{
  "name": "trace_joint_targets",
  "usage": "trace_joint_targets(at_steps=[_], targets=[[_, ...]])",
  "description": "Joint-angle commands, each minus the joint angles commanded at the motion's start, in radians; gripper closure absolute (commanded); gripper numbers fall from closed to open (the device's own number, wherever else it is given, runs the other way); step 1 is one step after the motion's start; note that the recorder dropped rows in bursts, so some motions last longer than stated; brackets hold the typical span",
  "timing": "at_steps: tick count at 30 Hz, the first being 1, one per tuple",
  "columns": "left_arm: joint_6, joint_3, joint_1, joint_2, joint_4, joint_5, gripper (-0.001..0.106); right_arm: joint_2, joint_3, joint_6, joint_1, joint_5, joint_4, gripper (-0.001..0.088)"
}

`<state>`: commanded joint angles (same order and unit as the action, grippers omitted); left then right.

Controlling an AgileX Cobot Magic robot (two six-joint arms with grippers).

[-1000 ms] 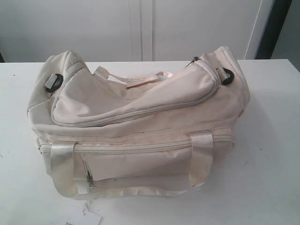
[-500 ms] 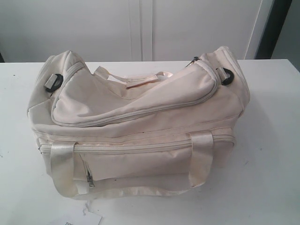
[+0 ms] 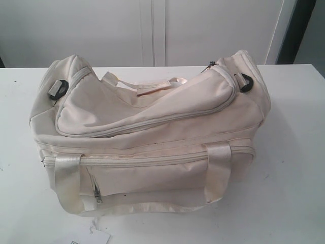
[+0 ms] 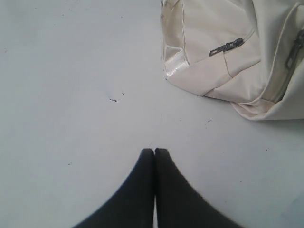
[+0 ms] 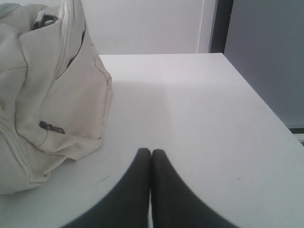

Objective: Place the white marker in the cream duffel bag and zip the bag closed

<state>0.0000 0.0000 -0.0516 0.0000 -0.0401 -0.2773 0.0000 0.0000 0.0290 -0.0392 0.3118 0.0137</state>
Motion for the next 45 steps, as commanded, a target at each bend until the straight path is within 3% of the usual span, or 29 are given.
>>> trace_joint_targets(at_steps=[37,45], targets=[[0.000,0.000,0.000,0.000,0.000,0.000,0.105,0.000,0.000,0.000,0.000,0.030,-0.006,0.0868],[0.000,0.000,0.000,0.000,0.000,0.000,0.105,0.000,0.000,-0.063,0.000,0.030,-0.006,0.0868]])
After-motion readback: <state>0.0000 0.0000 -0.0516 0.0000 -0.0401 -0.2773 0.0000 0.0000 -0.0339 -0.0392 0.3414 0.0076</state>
